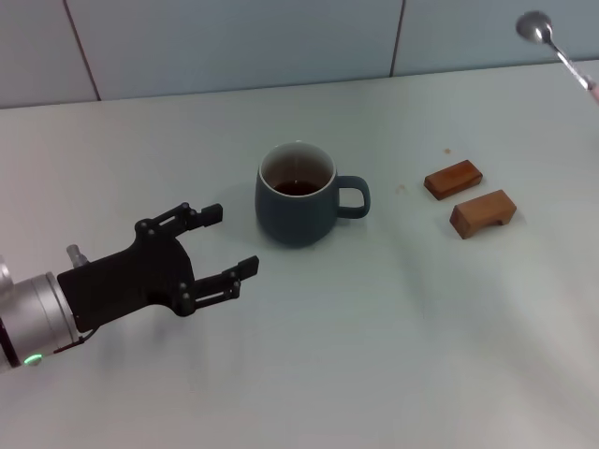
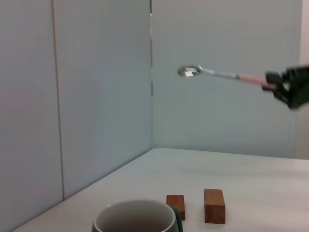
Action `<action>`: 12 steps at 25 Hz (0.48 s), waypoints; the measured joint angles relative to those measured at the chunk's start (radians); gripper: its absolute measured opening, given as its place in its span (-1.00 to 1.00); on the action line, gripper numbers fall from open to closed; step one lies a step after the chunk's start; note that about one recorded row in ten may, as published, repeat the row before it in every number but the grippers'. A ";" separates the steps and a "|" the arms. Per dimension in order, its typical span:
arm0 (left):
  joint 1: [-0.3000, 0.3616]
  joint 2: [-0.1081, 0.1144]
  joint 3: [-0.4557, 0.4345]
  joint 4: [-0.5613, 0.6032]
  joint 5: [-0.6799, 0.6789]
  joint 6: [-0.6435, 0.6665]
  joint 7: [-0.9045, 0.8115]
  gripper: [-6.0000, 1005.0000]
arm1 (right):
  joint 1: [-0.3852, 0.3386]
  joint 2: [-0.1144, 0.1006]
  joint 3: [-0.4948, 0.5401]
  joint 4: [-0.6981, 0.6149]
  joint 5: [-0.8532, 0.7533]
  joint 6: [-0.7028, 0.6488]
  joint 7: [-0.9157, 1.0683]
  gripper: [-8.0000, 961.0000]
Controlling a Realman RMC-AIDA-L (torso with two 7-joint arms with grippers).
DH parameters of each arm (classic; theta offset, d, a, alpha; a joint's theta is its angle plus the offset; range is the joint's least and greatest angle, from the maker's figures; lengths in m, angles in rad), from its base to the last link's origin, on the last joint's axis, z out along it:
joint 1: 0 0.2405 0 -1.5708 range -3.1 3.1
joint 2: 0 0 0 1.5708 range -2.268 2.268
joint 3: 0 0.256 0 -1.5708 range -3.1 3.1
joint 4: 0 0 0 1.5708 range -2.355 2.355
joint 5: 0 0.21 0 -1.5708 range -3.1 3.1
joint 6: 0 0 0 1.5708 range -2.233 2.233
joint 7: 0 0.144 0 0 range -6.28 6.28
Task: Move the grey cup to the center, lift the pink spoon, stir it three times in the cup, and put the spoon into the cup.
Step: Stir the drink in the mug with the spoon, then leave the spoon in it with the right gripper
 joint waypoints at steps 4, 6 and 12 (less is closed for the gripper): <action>-0.002 0.001 0.013 0.002 -0.005 -0.008 -0.002 0.63 | 0.007 0.004 -0.139 -0.295 -0.025 -0.001 0.152 -0.75; -0.004 0.000 0.013 0.003 -0.005 -0.018 -0.002 0.62 | 0.007 0.006 -0.202 -0.429 -0.042 -0.002 0.220 -0.75; -0.026 0.000 0.007 0.004 -0.009 -0.095 -0.041 0.62 | 0.000 0.007 -0.376 -0.821 -0.123 -0.009 0.393 -0.75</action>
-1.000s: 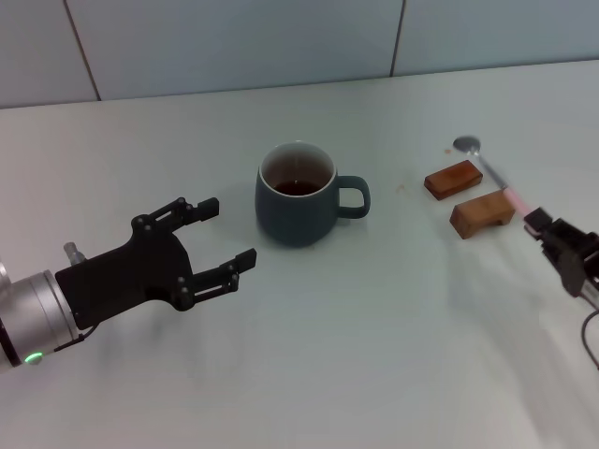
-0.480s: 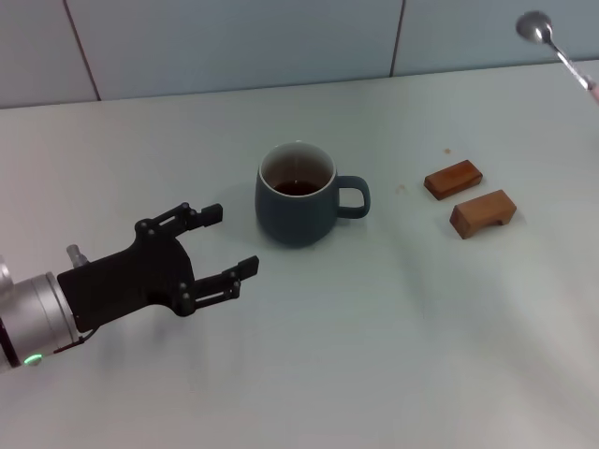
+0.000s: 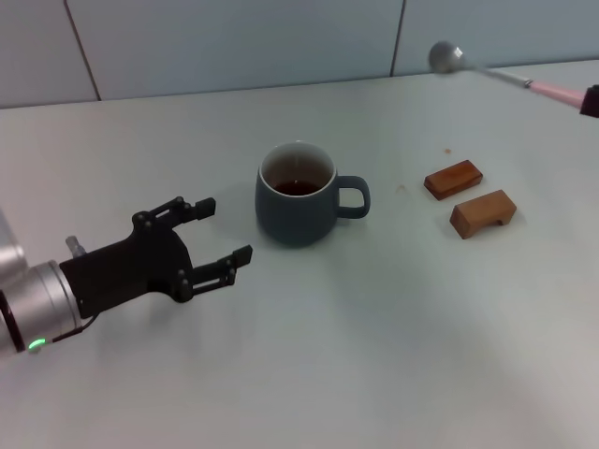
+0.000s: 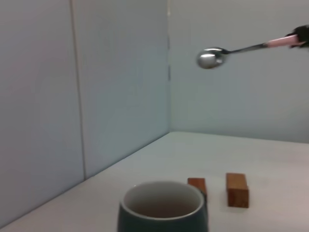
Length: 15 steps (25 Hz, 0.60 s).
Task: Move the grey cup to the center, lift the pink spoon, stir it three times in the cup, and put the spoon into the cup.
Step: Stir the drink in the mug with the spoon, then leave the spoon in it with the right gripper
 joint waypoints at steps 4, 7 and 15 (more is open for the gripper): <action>-0.009 0.000 0.000 0.003 0.000 -0.027 -0.011 0.62 | 0.001 0.000 -0.072 -0.146 -0.055 0.000 0.078 -0.75; -0.014 0.000 0.001 0.008 0.000 -0.035 -0.016 0.62 | 0.020 -0.002 -0.167 -0.339 -0.154 -0.003 0.204 -0.75; -0.023 0.000 0.007 0.010 0.000 -0.045 -0.028 0.62 | 0.162 -0.039 -0.253 -0.453 -0.262 -0.076 0.416 -0.75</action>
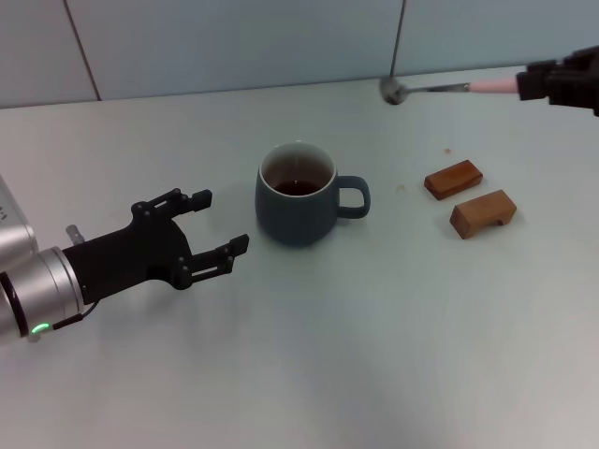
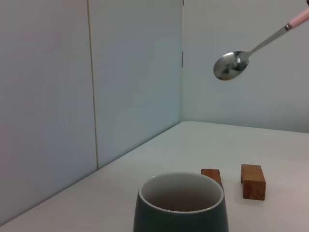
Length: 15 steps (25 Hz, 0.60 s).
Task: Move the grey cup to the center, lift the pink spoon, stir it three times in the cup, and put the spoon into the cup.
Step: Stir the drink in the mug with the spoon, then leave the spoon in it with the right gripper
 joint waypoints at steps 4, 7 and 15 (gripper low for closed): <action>-0.001 0.000 0.000 0.000 0.000 -0.001 -0.001 0.62 | 0.070 -0.004 -0.010 0.009 -0.064 -0.031 0.043 -0.75; -0.002 0.000 0.000 0.000 0.000 -0.001 -0.007 0.62 | 0.132 -0.004 -0.031 0.030 -0.133 -0.048 0.074 -0.75; -0.005 0.000 0.000 0.000 0.006 -0.001 -0.012 0.62 | 0.357 -0.013 -0.056 0.233 -0.309 -0.073 0.112 -0.75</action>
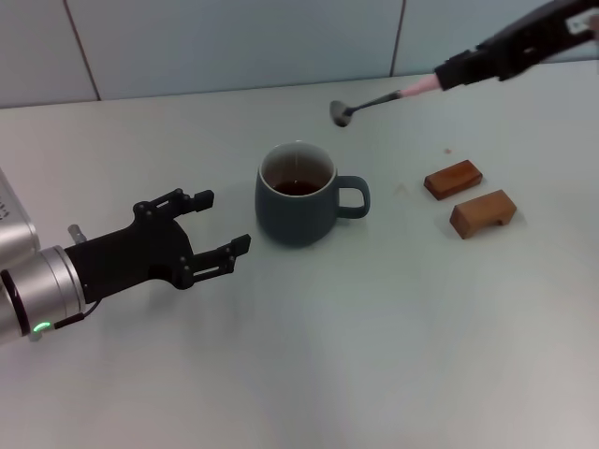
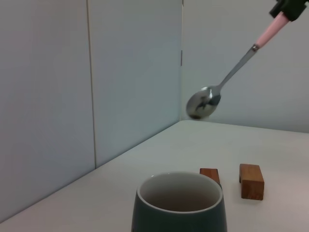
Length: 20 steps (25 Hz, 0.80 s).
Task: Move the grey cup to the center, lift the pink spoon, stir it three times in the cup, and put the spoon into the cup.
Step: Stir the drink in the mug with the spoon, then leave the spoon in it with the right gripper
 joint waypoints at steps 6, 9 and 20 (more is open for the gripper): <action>0.000 0.000 0.000 0.000 0.000 0.000 -0.006 0.62 | 0.085 -0.010 -0.008 0.112 -0.063 0.000 0.010 -0.75; 0.000 0.000 0.000 0.000 0.000 0.000 -0.010 0.62 | 0.119 -0.015 -0.020 0.171 -0.089 0.008 0.010 -0.75; 0.000 0.000 0.001 0.000 0.000 0.000 -0.010 0.62 | 0.211 -0.020 -0.107 0.412 -0.176 0.154 0.005 -0.75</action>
